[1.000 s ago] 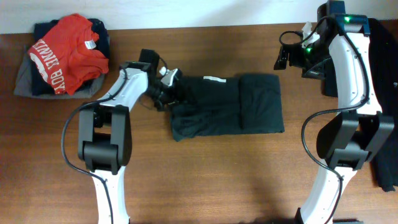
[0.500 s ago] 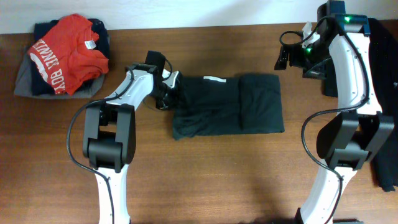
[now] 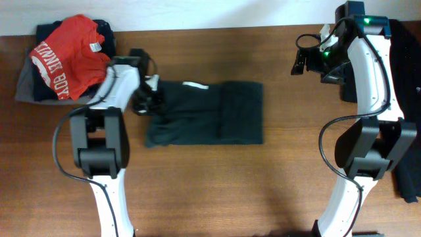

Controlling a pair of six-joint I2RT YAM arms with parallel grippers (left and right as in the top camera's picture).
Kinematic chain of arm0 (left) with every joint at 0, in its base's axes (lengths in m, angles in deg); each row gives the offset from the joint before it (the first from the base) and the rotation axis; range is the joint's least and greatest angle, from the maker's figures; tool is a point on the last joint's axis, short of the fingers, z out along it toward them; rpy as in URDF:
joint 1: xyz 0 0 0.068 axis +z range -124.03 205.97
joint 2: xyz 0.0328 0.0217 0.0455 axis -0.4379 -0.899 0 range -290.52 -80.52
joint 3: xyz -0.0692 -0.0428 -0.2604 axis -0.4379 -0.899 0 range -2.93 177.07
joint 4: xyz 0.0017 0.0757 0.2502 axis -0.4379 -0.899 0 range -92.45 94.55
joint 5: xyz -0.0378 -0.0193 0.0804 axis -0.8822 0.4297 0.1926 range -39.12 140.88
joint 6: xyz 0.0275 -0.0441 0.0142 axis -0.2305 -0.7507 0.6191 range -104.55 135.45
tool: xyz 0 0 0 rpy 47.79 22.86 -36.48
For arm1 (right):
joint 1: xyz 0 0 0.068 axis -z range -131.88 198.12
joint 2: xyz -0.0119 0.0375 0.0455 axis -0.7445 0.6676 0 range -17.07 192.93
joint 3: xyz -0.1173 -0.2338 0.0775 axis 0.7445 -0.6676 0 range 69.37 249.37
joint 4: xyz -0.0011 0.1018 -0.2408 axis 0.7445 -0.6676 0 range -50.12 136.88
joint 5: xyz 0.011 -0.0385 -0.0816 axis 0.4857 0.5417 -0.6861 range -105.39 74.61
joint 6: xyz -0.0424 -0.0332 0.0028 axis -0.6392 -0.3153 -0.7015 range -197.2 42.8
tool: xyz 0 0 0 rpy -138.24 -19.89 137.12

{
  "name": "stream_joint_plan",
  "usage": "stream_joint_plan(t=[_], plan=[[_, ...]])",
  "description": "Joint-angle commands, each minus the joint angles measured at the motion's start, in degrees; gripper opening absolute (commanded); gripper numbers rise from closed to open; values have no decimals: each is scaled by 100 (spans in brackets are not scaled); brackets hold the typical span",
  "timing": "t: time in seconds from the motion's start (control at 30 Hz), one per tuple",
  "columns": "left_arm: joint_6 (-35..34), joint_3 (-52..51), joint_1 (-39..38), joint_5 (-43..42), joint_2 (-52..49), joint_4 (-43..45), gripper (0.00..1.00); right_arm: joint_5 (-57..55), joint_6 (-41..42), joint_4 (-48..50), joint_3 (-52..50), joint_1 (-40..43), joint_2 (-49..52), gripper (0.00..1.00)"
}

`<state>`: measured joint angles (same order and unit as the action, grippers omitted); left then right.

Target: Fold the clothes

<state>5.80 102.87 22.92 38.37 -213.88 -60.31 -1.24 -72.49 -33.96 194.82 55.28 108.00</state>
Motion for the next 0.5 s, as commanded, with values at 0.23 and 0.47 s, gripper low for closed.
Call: stream_joint_plan(t=[0.23, 0.47], plan=[[549, 1602, 431, 852, -151, -1091, 0, -133, 0, -15, -79, -7, 17, 99], [546, 2439, 4, 855, -151, -1696, 0, -133, 0, 7, -79, -4, 197, 99]])
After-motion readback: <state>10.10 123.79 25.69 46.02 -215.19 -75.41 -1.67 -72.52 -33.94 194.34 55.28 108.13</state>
